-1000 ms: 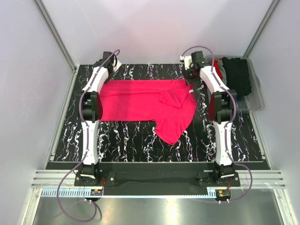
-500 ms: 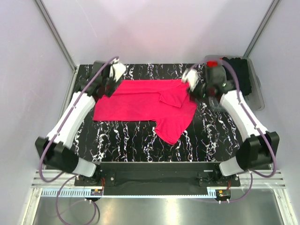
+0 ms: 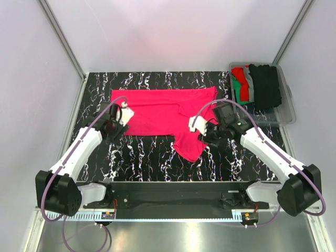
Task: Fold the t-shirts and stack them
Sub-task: Fold the tshirt
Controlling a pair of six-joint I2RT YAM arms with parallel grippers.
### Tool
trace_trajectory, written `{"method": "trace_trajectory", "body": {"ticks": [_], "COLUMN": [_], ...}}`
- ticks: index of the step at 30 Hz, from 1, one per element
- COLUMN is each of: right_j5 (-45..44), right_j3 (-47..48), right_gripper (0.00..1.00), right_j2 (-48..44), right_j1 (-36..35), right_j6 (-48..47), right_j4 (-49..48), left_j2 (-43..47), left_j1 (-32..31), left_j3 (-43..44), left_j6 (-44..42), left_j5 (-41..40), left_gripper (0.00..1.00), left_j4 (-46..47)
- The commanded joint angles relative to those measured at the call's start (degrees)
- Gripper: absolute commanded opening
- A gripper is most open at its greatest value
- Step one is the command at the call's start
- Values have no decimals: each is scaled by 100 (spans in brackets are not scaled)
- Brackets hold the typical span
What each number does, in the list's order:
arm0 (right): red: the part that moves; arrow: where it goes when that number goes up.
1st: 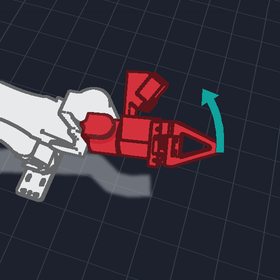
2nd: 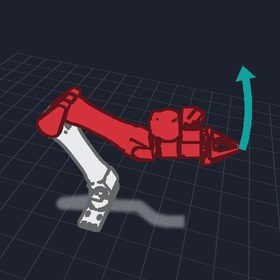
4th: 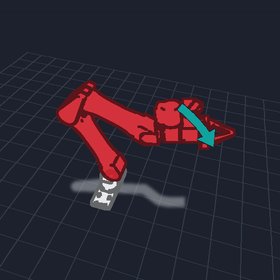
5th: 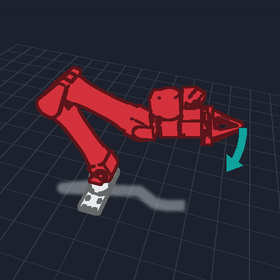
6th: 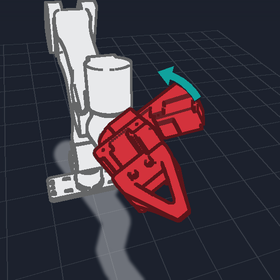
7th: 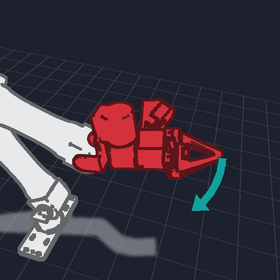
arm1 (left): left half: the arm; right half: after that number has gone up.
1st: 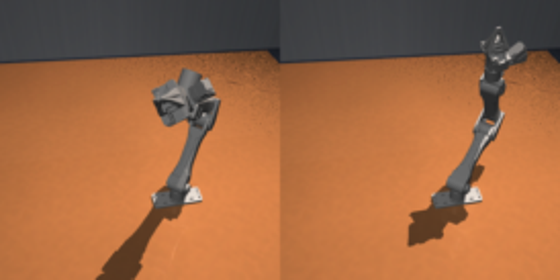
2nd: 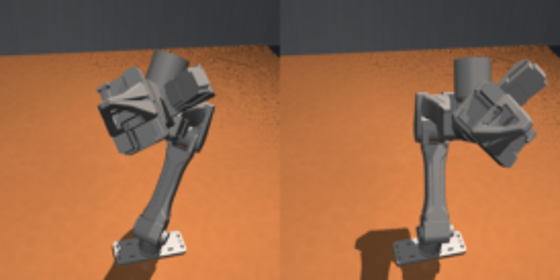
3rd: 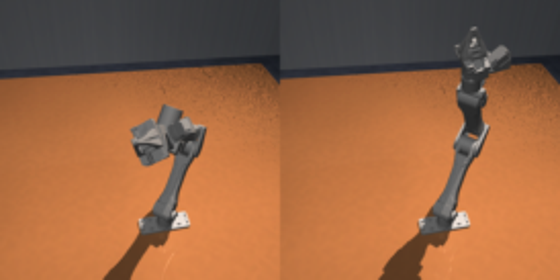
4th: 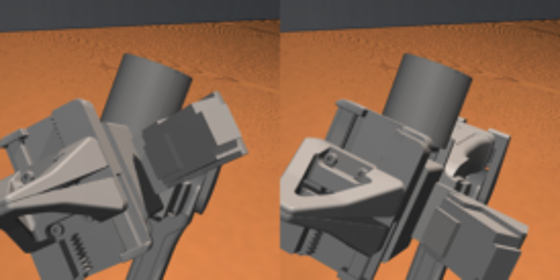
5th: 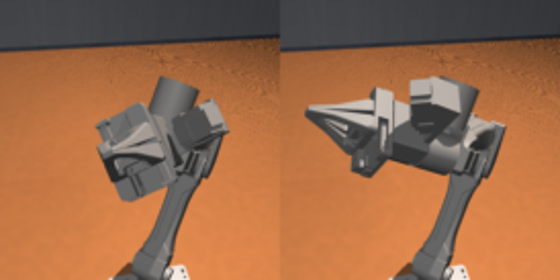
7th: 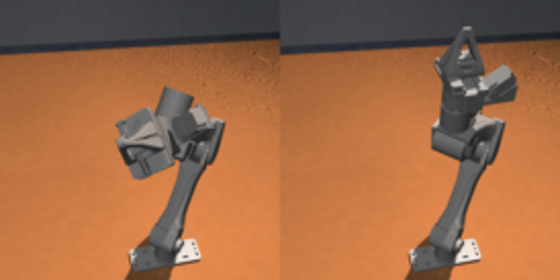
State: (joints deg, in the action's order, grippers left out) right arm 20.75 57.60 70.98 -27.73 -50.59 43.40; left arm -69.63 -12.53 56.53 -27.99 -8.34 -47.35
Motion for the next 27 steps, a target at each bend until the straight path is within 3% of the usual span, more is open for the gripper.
{"method": "trace_trajectory", "body": {"ticks": [1,5,17,27], "right_j5": [-124,-72,324,394], "right_j3": [-257,-1048,-1585,-1638], "right_gripper": [45,45,47,46], "right_j2": [-119,-278,249,575], "right_j1": [-443,-584,-1121,-1464], "right_j6": [-774,-1269,-1691,-1735], "right_j4": [-93,-963,-1650,-1677], "left_j2": [160,29,-569,-851], "left_j1": [-21,-3,278,287], "left_j3": [-745,-1311,-811,-635], "left_j6": [-435,-603,4,215], "left_j5": [149,-282,-335,-388], "left_gripper": [63,63,61,60], "left_j4": [461,973,938,973]}}
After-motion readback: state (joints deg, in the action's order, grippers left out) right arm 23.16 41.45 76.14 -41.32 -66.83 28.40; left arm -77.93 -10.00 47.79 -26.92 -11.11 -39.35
